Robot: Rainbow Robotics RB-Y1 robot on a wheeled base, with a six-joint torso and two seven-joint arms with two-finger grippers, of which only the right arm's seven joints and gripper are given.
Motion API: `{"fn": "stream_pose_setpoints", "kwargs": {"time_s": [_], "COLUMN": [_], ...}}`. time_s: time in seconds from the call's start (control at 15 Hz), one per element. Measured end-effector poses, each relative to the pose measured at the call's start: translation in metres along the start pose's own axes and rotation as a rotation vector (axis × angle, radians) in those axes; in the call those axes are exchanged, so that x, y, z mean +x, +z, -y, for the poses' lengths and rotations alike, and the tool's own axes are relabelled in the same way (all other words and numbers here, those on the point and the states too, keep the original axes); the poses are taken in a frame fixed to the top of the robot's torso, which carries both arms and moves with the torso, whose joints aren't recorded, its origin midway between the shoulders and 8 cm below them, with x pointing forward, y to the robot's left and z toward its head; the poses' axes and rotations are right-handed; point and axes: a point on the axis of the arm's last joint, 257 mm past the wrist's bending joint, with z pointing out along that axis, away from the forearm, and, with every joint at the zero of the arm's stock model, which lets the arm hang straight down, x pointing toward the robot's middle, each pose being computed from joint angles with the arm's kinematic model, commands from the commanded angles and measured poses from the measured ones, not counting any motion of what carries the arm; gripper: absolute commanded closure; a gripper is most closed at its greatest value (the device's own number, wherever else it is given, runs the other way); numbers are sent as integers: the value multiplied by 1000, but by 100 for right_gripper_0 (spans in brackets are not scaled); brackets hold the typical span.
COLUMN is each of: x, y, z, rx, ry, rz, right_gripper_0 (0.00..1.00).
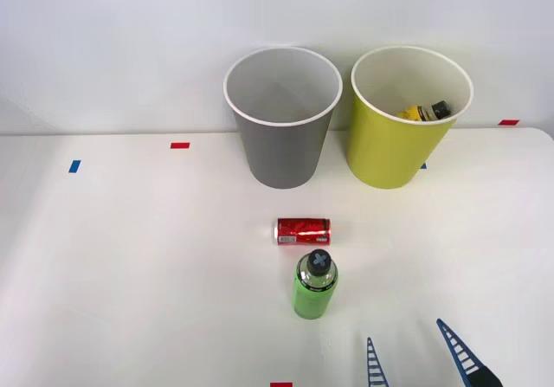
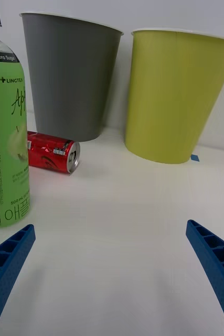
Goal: Put cans in the gray bin, plastic bottles in the light green bin
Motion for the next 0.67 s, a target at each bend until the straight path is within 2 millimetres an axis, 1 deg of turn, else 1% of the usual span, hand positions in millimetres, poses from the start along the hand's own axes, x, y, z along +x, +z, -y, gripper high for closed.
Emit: {"fn": "stream_pose_setpoints", "kwargs": {"time_s": [0.67], "x": [0], "y": [0], "z": [0], "rx": [0], "ry": [0], "rz": [0], "right_gripper_0": [0]}}
